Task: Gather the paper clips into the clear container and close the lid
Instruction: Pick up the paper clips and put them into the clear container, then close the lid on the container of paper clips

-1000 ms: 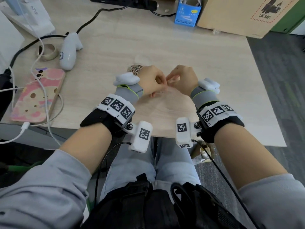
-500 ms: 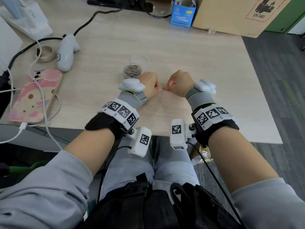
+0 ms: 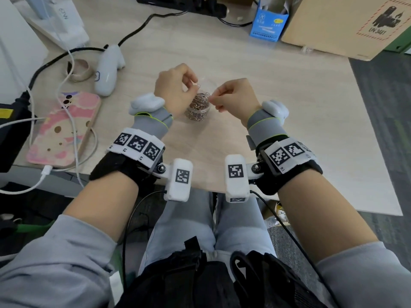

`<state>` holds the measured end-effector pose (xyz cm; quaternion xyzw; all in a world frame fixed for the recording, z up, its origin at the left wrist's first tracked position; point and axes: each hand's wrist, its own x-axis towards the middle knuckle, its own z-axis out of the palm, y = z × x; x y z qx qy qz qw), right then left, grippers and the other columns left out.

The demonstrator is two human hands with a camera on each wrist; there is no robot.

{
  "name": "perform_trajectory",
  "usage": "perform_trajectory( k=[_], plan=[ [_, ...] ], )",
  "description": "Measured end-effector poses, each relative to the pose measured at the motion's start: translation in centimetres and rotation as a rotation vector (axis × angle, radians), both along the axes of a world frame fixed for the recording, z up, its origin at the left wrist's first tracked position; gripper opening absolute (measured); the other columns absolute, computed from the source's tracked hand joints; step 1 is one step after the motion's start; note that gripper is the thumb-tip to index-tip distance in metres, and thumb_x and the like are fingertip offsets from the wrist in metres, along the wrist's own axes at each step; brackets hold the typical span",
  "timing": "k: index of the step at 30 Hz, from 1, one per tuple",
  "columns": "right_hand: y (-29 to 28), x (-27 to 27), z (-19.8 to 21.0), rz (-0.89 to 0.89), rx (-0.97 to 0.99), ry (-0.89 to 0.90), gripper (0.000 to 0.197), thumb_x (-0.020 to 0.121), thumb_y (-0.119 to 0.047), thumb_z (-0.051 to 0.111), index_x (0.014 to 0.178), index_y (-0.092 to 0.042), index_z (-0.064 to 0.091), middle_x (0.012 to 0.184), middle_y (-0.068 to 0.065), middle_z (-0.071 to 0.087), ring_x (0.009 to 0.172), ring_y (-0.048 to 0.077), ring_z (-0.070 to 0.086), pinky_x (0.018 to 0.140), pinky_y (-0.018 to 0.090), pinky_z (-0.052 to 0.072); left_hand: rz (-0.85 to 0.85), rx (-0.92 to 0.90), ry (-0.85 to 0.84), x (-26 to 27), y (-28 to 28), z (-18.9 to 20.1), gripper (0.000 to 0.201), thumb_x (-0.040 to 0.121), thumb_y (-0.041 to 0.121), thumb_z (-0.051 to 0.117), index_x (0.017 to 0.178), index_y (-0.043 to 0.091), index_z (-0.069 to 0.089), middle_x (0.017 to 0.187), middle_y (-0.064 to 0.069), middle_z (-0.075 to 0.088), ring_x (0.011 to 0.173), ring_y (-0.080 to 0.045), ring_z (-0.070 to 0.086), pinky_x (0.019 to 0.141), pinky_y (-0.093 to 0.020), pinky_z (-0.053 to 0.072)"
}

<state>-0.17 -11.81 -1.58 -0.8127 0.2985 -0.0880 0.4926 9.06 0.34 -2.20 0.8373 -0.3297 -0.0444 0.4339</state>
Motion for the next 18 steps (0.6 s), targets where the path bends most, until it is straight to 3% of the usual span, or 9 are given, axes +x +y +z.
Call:
perform_trajectory(
  k=[3, 5, 7, 9, 13, 18],
  plan=[
    [0.4, 1.1, -0.1, -0.044, -0.022, 0.029, 0.024, 0.069, -0.005, 0.067, 0.051, -0.016, 0.057, 0.053, 0.007, 0.059, 0.052, 0.019, 0.056, 0.070, 0.038, 0.056, 0.007, 0.047, 0.007, 0.8, 0.2, -0.9, 0.012, 0.077, 0.017, 0.061, 0.089, 0.014, 0.064, 0.076, 0.004, 0.062, 0.056, -0.013, 0.046, 0.067, -0.024, 0.041],
    [0.5, 1.2, -0.2, -0.061, -0.030, 0.035, 0.023, 0.069, -0.008, 0.068, 0.051, -0.015, 0.056, 0.055, 0.009, 0.061, 0.052, 0.020, 0.058, 0.069, 0.038, 0.057, -0.010, 0.045, 0.033, 1.1, 0.2, -1.4, 0.012, 0.077, 0.019, 0.062, 0.088, 0.014, 0.065, 0.069, 0.009, 0.058, 0.052, -0.002, 0.045, 0.064, -0.023, 0.040],
    [0.4, 1.4, -0.1, -0.057, -0.015, 0.026, 0.020, 0.073, -0.012, 0.068, 0.055, -0.012, 0.057, 0.055, 0.008, 0.061, 0.046, 0.016, 0.058, 0.059, 0.032, 0.056, -0.012, 0.007, 0.070, 1.6, 0.1, -1.8, 0.013, 0.079, 0.021, 0.061, 0.087, 0.012, 0.066, 0.065, 0.015, 0.053, 0.052, 0.003, 0.048, 0.060, -0.016, 0.037],
    [0.2, 1.3, 0.0, -0.059, 0.019, 0.016, 0.021, 0.078, -0.014, 0.064, 0.059, -0.009, 0.058, 0.054, 0.006, 0.061, 0.036, 0.008, 0.054, 0.046, 0.023, 0.051, 0.000, -0.033, 0.081, 1.8, 0.3, -2.0, 0.014, 0.082, 0.021, 0.058, 0.088, 0.010, 0.066, 0.067, 0.011, 0.053, 0.051, 0.007, 0.048, 0.055, -0.009, 0.033],
    [-0.7, 1.9, -0.6, -0.146, 0.055, 0.012, 0.030, 0.084, -0.014, 0.058, 0.054, -0.011, 0.056, 0.047, 0.002, 0.057, 0.029, 0.005, 0.048, 0.039, 0.017, 0.041, -0.028, -0.053, 0.080, 2.4, 0.5, -2.7, 0.020, 0.085, 0.022, 0.052, 0.091, 0.008, 0.065, 0.084, 0.002, 0.056, 0.054, 0.001, 0.042, 0.054, -0.007, 0.031],
    [-1.6, 2.8, -1.6, -0.255, 0.033, 0.007, 0.017, 0.078, -0.017, 0.065, 0.067, -0.015, 0.054, 0.054, 0.002, 0.055, 0.029, 0.005, 0.046, 0.039, 0.019, 0.041, -0.114, -0.060, 0.119, 2.6, 0.5, -3.2, 0.019, 0.082, 0.025, 0.053, 0.093, 0.018, 0.067, 0.081, 0.017, 0.047, 0.072, -0.001, 0.051, 0.068, -0.008, 0.040]
  ],
)
